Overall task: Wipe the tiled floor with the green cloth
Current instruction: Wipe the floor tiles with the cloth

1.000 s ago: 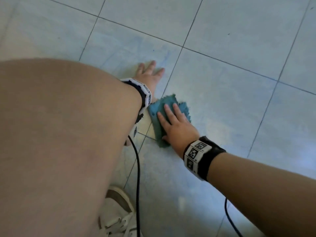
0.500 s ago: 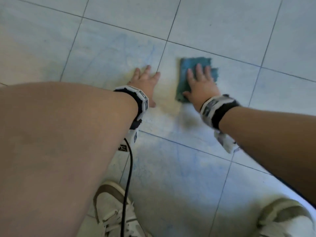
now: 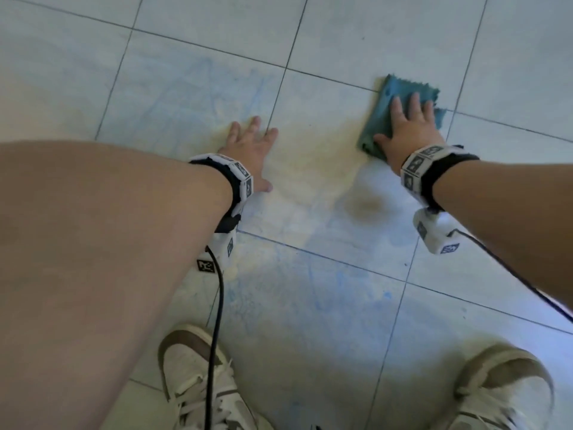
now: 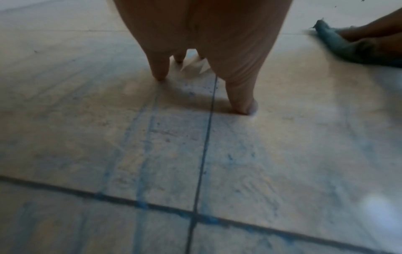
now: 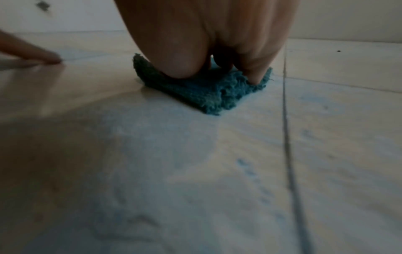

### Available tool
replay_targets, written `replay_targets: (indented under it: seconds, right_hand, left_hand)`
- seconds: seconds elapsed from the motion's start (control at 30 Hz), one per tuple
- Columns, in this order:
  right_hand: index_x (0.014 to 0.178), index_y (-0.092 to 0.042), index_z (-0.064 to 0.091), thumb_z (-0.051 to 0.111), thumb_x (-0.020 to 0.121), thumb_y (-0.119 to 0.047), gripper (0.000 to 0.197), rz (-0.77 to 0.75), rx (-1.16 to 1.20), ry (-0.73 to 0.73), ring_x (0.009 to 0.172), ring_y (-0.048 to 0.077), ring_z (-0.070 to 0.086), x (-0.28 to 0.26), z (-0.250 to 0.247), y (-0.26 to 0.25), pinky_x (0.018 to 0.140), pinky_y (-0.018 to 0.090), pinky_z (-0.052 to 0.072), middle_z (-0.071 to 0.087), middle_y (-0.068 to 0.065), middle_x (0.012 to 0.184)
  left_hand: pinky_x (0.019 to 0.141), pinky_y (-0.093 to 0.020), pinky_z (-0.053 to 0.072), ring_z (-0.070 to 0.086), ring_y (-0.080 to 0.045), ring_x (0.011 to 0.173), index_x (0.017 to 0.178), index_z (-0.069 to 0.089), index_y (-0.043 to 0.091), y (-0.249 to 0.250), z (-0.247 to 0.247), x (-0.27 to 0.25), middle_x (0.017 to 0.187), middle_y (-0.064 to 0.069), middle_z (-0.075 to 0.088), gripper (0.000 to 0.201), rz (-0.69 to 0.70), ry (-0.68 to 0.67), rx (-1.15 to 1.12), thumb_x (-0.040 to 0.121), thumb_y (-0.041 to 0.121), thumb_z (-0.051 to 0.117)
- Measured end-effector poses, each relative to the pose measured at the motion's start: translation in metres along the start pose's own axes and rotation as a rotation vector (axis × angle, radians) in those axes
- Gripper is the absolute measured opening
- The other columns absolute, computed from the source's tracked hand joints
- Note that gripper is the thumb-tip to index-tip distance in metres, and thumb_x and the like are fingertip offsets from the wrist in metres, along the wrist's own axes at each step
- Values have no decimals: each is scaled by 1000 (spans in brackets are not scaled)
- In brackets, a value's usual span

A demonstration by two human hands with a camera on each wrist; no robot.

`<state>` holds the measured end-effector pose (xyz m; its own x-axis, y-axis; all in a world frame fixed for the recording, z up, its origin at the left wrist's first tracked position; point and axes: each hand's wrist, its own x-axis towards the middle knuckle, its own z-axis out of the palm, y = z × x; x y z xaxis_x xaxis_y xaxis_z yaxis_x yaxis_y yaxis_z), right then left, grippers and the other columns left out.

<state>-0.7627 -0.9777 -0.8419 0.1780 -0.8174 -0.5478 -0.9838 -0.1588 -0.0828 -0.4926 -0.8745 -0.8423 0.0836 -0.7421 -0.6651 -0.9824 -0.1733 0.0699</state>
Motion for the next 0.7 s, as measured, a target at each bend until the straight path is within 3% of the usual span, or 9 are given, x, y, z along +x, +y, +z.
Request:
replay_targets:
  seconds: [0.1, 0.27, 0.37, 0.43, 0.6, 0.7]
  right_hand:
    - [159, -16, -5, 39, 105, -43, 75, -45, -21, 11, 151, 40, -10, -8, 14, -26, 124, 51, 7, -11, 14, 165]
    - [158, -15, -7, 46, 100, -50, 86, -617, -293, -154, 150, 43, -13, -96, 84, -91, 122, 53, 2, -13, 17, 164]
    - [158, -23, -11, 43, 101, -49, 82, -718, -317, -258, 150, 34, -20, -124, 101, -92, 122, 46, 0, -22, 9, 163]
    - [158, -24, -9, 44, 101, -50, 83, -690, -303, -193, 151, 33, -17, -107, 92, -83, 123, 46, 3, -20, 9, 164]
    - [159, -20, -8, 38, 103, -49, 78, -274, -130, -61, 151, 34, -15, -30, 37, -56, 124, 49, 5, -16, 10, 165]
    - [160, -19, -6, 40, 104, -46, 77, -176, -53, -26, 151, 37, -12, 4, 7, -65, 124, 49, 6, -14, 11, 165]
  left_hand:
    - [121, -54, 14, -15, -38, 149, 156, -6, 36, 5, 0, 0, 163, 1, -22, 111, -33, -22, 1, 82, 40, 77]
    - [122, -50, 12, -14, -36, 150, 157, 1, 37, 3, -1, 1, 164, 4, -20, 110, -20, 15, -67, 81, 32, 80]
    - [122, -50, 10, -15, -37, 149, 156, 0, 38, 1, 3, 3, 163, 4, -21, 109, -18, 18, -61, 81, 35, 79]
    - [122, -50, 9, -15, -36, 149, 156, -1, 38, -1, 5, 3, 163, 5, -21, 109, -14, 22, -73, 82, 34, 79]
    - [121, -51, 10, -17, -35, 149, 156, -4, 37, -2, 5, 4, 163, 7, -22, 113, -21, 5, -82, 80, 38, 80]
    - [122, -51, 11, -16, -39, 149, 157, -6, 34, -4, 7, 8, 163, 3, -21, 114, -6, 0, -39, 80, 40, 79]
